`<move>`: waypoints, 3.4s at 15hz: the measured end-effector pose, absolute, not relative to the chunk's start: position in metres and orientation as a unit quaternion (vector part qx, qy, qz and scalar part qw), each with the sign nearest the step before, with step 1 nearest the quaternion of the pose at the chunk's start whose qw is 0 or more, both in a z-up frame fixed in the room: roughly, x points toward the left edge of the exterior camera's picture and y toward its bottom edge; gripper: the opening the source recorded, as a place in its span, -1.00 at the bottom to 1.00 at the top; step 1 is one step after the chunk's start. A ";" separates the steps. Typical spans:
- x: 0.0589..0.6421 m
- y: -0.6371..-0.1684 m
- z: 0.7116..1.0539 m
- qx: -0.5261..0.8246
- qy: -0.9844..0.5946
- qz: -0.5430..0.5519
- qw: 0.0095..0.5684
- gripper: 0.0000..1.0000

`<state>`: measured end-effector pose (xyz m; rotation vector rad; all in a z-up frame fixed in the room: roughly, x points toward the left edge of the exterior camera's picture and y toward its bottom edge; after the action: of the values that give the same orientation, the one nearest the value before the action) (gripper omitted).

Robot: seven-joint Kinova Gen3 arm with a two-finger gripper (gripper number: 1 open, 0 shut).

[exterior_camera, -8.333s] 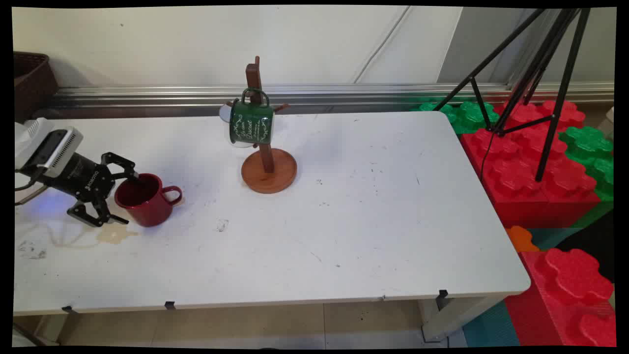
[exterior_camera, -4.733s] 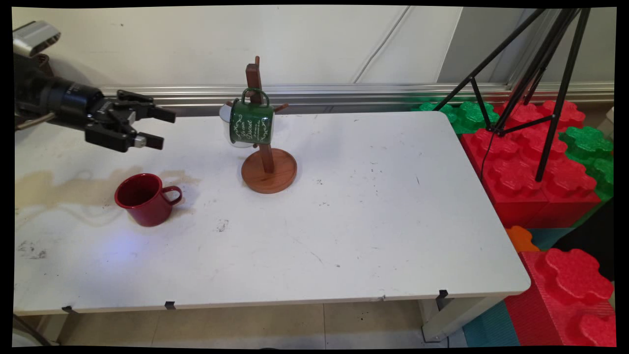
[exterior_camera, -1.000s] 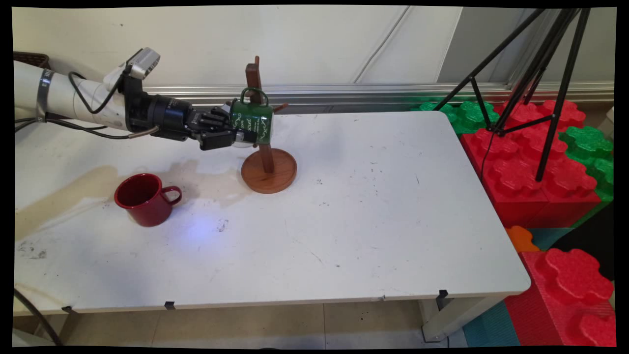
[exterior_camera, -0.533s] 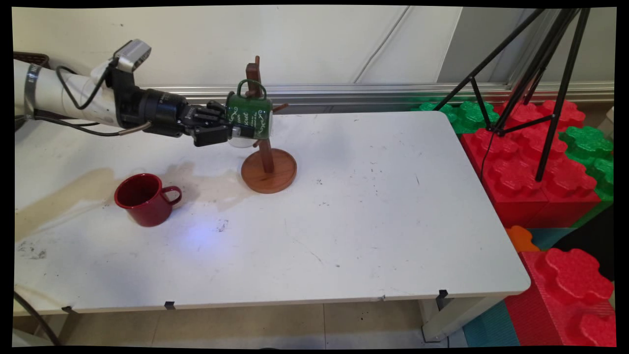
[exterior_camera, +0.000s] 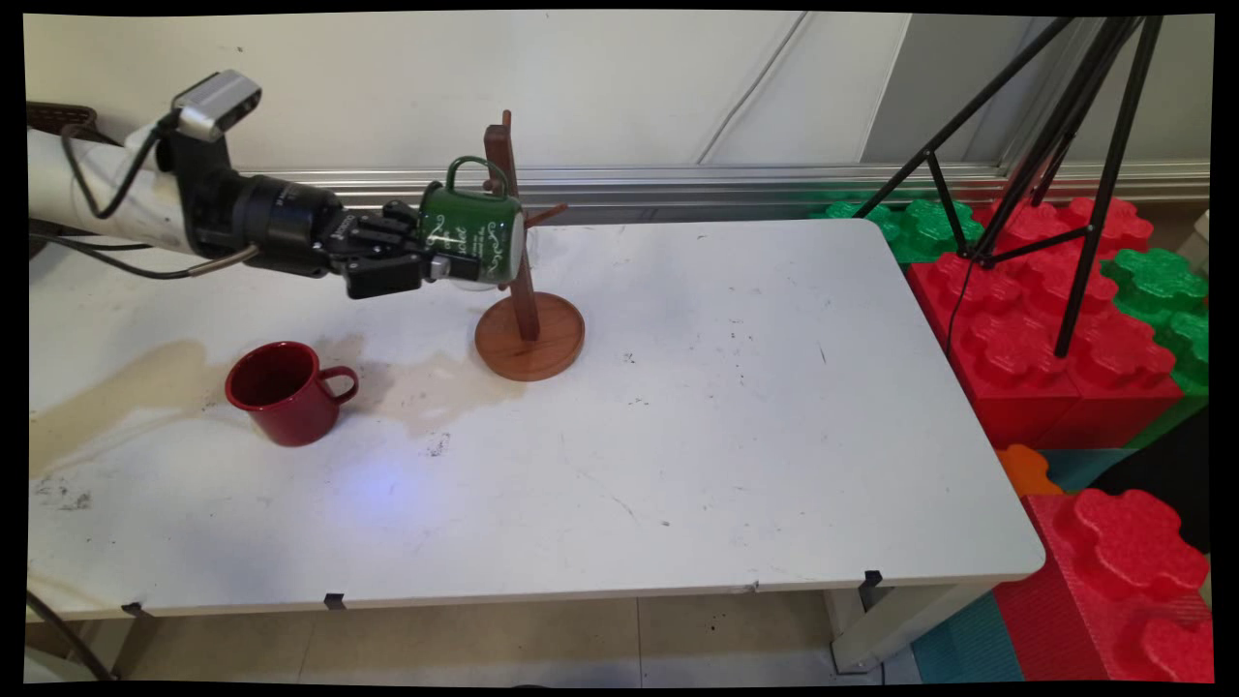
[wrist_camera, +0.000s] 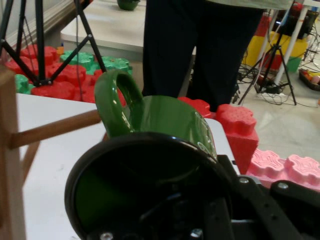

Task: Place the picked object on the table

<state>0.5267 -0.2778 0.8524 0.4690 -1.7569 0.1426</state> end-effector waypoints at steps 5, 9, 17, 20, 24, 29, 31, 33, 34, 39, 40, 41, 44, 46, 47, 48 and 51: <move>0.533 -0.263 0.859 0.196 -0.767 0.056 0.609 -1.00; 0.545 -0.250 0.865 0.189 -0.778 0.056 0.597 -1.00; 0.590 -0.240 0.875 0.180 -0.814 0.085 0.545 -1.00; 0.606 -0.241 0.878 0.180 -0.828 0.099 0.522 -1.00; 0.630 -0.244 0.878 0.174 -0.852 0.118 0.480 -1.00; 0.650 -0.251 0.876 0.175 -0.873 0.139 0.433 -1.00; 0.658 -0.255 0.874 0.172 -0.883 0.147 0.412 -1.00; 0.665 -0.260 0.871 0.165 -0.892 0.154 0.391 -1.00; 0.667 -0.261 0.870 0.163 -0.896 0.155 0.384 -1.00; 0.681 -0.269 0.858 0.143 -0.917 0.165 0.335 -1.00; 0.683 -0.271 0.856 0.138 -0.920 0.167 0.325 -1.00; 0.685 -0.274 0.854 0.133 -0.924 0.170 0.315 -1.00; 0.691 -0.279 0.847 0.118 -0.934 0.177 0.288 -1.00; 0.694 -0.283 0.842 0.107 -0.940 0.181 0.270 -1.00; 0.695 -0.285 0.839 0.101 -0.942 0.182 0.262 -1.00; 0.696 -0.286 0.837 0.094 -0.945 0.182 0.254 -1.00; 0.698 -0.289 0.830 0.077 -0.952 0.182 0.235 -1.00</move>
<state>0.6982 -0.2891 0.8296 0.2110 -2.6124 0.4994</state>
